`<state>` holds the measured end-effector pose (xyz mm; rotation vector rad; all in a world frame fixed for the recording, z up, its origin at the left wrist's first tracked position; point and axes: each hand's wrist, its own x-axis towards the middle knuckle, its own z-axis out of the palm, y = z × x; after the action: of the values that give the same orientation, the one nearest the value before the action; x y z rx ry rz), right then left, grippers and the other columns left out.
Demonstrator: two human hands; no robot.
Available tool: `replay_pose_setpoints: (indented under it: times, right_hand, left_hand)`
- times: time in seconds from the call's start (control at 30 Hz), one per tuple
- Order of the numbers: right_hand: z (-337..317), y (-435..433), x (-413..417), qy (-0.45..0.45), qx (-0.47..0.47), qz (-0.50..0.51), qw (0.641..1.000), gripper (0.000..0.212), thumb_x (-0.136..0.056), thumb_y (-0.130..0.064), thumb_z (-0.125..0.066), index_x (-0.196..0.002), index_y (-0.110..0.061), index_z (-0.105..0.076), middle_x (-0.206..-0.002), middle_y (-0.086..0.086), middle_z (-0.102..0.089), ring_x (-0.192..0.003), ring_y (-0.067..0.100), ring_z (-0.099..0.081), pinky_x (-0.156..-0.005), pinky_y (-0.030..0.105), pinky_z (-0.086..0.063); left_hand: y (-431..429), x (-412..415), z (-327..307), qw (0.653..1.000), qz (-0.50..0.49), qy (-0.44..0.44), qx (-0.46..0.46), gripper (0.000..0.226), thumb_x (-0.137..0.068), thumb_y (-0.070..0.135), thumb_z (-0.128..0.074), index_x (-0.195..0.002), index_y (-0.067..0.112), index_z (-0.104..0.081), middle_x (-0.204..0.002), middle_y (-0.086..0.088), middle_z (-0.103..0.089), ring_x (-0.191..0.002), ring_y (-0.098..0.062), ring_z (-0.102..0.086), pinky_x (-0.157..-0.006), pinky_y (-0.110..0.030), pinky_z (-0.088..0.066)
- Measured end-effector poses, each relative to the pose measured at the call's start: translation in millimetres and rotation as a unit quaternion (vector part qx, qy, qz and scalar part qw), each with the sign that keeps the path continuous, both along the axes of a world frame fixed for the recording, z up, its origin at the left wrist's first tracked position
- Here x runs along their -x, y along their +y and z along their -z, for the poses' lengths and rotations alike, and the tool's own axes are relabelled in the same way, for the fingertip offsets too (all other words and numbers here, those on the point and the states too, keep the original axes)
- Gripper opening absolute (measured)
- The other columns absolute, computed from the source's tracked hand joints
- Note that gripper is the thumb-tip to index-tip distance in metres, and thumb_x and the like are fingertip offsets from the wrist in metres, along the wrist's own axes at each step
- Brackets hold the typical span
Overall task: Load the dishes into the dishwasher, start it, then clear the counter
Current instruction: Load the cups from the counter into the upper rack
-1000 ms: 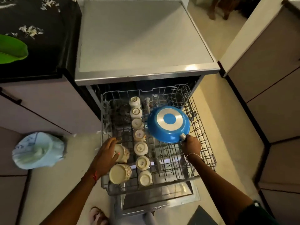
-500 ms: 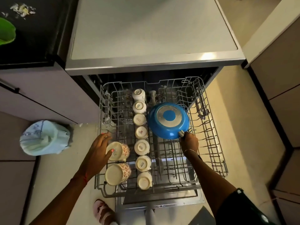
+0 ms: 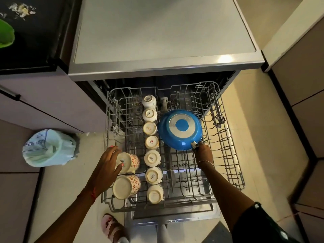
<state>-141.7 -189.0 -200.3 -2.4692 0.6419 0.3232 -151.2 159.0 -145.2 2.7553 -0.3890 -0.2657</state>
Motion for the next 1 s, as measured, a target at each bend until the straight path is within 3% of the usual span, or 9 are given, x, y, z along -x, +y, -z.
replay_pose_setpoints:
  times: [0.2, 0.33, 0.5, 0.57, 0.67, 0.77, 0.87, 0.93, 1.0]
  right_hand:
    - [-15, 2, 20, 0.001, -0.013, 0.008, 1.0, 0.02, -0.092, -0.015, -0.052, -0.108, -0.003, -0.057, -0.097, 0.011, -0.063, -0.087, 0.022, -0.06, -0.07, 0.027, -0.049]
    - [-27, 11, 42, 0.013, -0.112, 0.1, 0.989, 0.022, -0.093, -0.013, -0.05, -0.1, 0.005, -0.06, -0.076, 0.008, -0.059, -0.058, 0.013, -0.054, -0.044, 0.015, -0.041]
    - [-62, 34, 88, 0.05, -0.458, 0.299, 0.836, 0.013, -0.091, -0.004, -0.053, -0.08, 0.001, -0.058, -0.064, 0.014, -0.062, -0.042, 0.017, -0.062, -0.039, 0.028, -0.053]
    - [-66, 43, 108, 0.075, -0.482, 0.278, 0.827, 0.014, -0.09, 0.0, -0.052, -0.079, 0.002, -0.059, -0.058, 0.011, -0.064, -0.044, 0.018, -0.064, -0.042, 0.029, -0.054]
    - [-61, 59, 138, 0.052, -0.402, 0.191, 0.894, 0.011, -0.081, 0.011, -0.059, -0.09, 0.014, -0.064, -0.074, 0.02, -0.068, -0.06, 0.02, -0.065, -0.051, 0.018, -0.054]
    - [-46, 67, 167, -0.003, -0.256, 0.019, 0.967, 0.024, -0.073, 0.004, -0.071, -0.097, 0.006, -0.068, -0.101, 0.019, -0.069, -0.085, 0.019, -0.063, -0.071, 0.009, -0.048]
    - [-31, 74, 191, -0.049, -0.117, -0.131, 0.983, 0.029, -0.074, -0.003, -0.072, -0.103, -0.004, -0.069, -0.107, 0.01, -0.069, -0.096, 0.022, -0.065, -0.083, 0.02, -0.048]
    - [-20, 79, 203, -0.142, -0.01, -0.205, 0.968, 0.031, -0.06, 0.004, -0.08, -0.089, -0.005, -0.073, -0.09, 0.011, -0.072, -0.078, 0.024, -0.07, -0.068, 0.025, -0.054]
    - [-16, 84, 211, -0.193, 0.074, -0.24, 0.949, 0.041, -0.042, 0.007, -0.087, -0.078, -0.007, -0.074, -0.078, 0.008, -0.073, -0.063, 0.02, -0.07, -0.054, 0.023, -0.054]
  left_hand:
    - [-25, 21, -14, 0.999, 0.026, 0.014, 0.032, 0.045, -0.083, 0.021, -0.05, -0.123, -0.002, -0.051, -0.126, -0.021, -0.052, -0.118, -0.033, -0.05, -0.098, -0.034, -0.034]
    - [-46, 41, -22, 0.992, -0.019, 0.057, 0.109, 0.038, -0.091, 0.019, -0.044, -0.121, -0.002, -0.053, -0.123, -0.016, -0.056, -0.114, -0.028, -0.053, -0.096, -0.029, -0.037]
    - [-66, 66, -34, 0.963, -0.104, 0.131, 0.211, 0.016, -0.089, 0.0, -0.053, -0.101, 0.001, -0.063, -0.095, -0.006, -0.065, -0.088, -0.017, -0.06, -0.078, -0.026, -0.045]
    - [-68, 78, -34, 0.963, -0.084, 0.15, 0.209, 0.014, -0.087, 0.0, -0.056, -0.097, 0.001, -0.065, -0.091, -0.009, -0.067, -0.084, -0.018, -0.06, -0.078, -0.032, -0.048]
    - [-66, 96, -25, 0.967, -0.011, 0.178, 0.181, 0.015, -0.086, 0.005, -0.06, -0.099, 0.003, -0.067, -0.102, -0.011, -0.067, -0.093, -0.02, -0.061, -0.081, -0.028, -0.044]
    - [-65, 115, -9, 0.973, 0.064, 0.176, 0.133, 0.025, -0.087, 0.006, -0.058, -0.111, 0.005, -0.064, -0.121, -0.01, -0.061, -0.115, -0.021, -0.055, -0.095, -0.025, -0.039]
    - [-65, 135, 0, 0.98, 0.149, 0.092, 0.097, 0.03, -0.075, 0.0, -0.07, -0.105, 0.002, -0.068, -0.112, -0.01, -0.067, -0.103, -0.017, -0.063, -0.088, -0.019, -0.043]
    - [-63, 148, 13, 0.975, 0.201, 0.027, 0.09, 0.043, -0.049, -0.01, -0.083, -0.088, 0.004, -0.073, -0.088, -0.007, -0.073, -0.078, -0.014, -0.07, -0.072, -0.016, -0.049]
    - [-61, 159, 28, 0.975, 0.216, -0.002, 0.052, 0.054, -0.035, -0.011, -0.088, -0.084, 0.006, -0.075, -0.082, -0.005, -0.074, -0.07, -0.013, -0.071, -0.064, -0.016, -0.051]
